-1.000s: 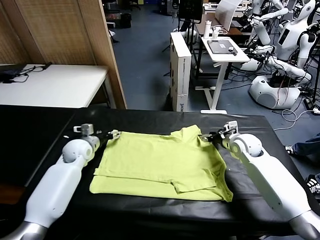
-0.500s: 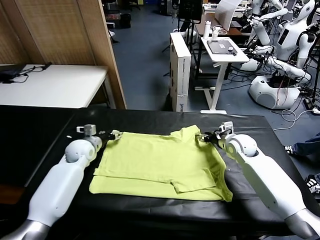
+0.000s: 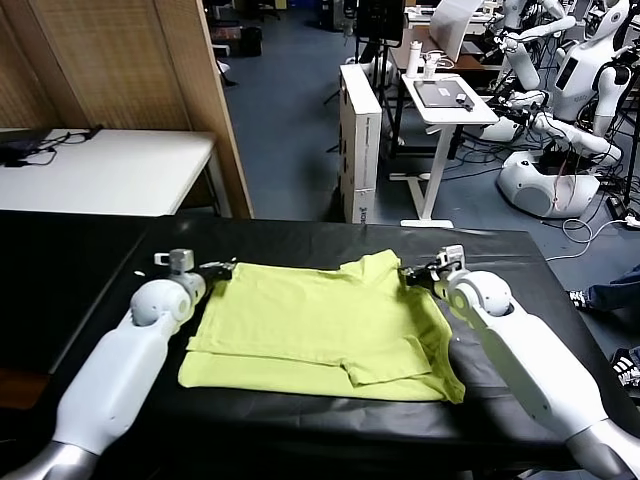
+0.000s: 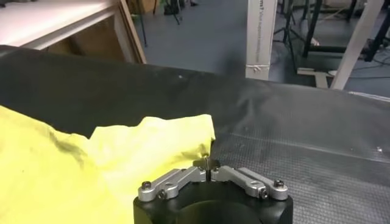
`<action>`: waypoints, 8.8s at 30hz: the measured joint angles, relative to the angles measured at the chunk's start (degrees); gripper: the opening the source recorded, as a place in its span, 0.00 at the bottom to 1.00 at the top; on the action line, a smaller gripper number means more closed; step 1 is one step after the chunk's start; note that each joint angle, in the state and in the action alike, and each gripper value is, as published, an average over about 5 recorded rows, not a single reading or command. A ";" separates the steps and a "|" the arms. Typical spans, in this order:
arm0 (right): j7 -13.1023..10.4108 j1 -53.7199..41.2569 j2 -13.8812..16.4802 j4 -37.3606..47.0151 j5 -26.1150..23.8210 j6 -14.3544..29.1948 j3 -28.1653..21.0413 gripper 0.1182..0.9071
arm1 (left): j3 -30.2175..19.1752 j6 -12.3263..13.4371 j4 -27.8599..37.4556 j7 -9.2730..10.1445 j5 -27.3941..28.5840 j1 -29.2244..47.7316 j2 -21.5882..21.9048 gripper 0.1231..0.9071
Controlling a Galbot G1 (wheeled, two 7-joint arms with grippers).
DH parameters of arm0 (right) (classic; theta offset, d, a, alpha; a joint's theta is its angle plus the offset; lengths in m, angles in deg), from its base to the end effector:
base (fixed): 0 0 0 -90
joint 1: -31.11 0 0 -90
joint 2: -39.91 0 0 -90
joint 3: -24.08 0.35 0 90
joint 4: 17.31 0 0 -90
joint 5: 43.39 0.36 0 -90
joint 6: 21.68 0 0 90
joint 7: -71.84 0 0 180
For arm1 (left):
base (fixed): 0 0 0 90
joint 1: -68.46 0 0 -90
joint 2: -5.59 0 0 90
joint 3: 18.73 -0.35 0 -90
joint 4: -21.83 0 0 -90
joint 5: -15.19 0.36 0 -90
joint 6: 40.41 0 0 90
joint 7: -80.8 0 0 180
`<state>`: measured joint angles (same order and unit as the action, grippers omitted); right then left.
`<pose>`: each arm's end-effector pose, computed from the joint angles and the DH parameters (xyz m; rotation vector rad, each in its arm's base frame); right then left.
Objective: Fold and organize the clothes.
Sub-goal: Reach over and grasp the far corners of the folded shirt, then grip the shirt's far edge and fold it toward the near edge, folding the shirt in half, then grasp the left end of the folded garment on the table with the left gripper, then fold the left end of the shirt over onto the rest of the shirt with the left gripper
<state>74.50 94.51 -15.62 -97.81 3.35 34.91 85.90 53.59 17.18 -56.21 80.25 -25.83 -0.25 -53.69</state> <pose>0.4735 -0.0935 -0.2465 0.4779 -2.5386 -0.0337 0.4650 0.1250 -0.2692 -0.2535 -2.5868 0.1000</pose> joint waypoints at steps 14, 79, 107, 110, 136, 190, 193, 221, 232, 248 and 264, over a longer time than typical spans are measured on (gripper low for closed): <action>-2.64 8.73 6.42 -15.48 4.60 -2.88 7.11 0.03 | 6.27 -0.54 -15.44 2.14 -4.61 -10.44 5.38 0.03; -9.14 30.40 9.33 -30.02 2.28 -2.40 18.94 1.00 | 22.98 -0.04 -36.24 6.31 -1.60 -40.75 1.85 1.00; -9.38 28.50 3.92 -22.72 0.76 -1.10 16.93 0.33 | 18.78 0.20 -27.58 5.04 -0.55 -33.09 -1.22 0.57; -9.31 28.82 3.86 -22.82 0.67 -1.06 17.09 0.11 | 18.78 0.54 -27.60 4.96 -0.35 -33.09 -1.33 0.33; -3.22 32.86 5.52 -28.50 0.46 6.00 21.76 0.84 | 21.71 -0.07 -30.91 5.35 -1.11 -35.37 1.01 0.69; 1.69 53.91 6.55 -43.40 0.12 16.42 40.39 1.00 | 29.31 -9.64 -30.87 -7.99 -18.74 -44.02 6.30 0.99; 1.69 53.88 6.32 -43.46 -0.30 16.49 40.08 1.00 | 29.15 -9.68 -30.98 -7.90 -18.98 -43.92 5.94 0.96; -0.73 54.09 2.51 -42.60 -4.38 19.68 39.39 1.00 | 33.28 -9.93 -32.15 -6.23 -16.00 -46.62 9.75 0.08; -3.45 53.05 0.79 -41.54 -7.70 23.37 37.80 1.00 | 38.75 -9.87 -35.49 -3.39 -17.89 -49.32 13.41 0.08; -1.60 61.03 -4.20 -43.44 -14.74 30.10 41.38 1.00 | 23.52 -9.81 -45.43 1.66 -20.69 -41.68 1.50 0.08; -0.85 64.14 -7.19 -44.12 -19.45 30.36 41.00 1.00 | 4.27 -9.78 -42.82 5.59 -19.29 -32.62 -9.52 0.08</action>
<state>73.65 158.65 -22.81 -141.94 -16.10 65.27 126.91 57.87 7.40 -99.04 85.84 -45.11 -32.86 -63.21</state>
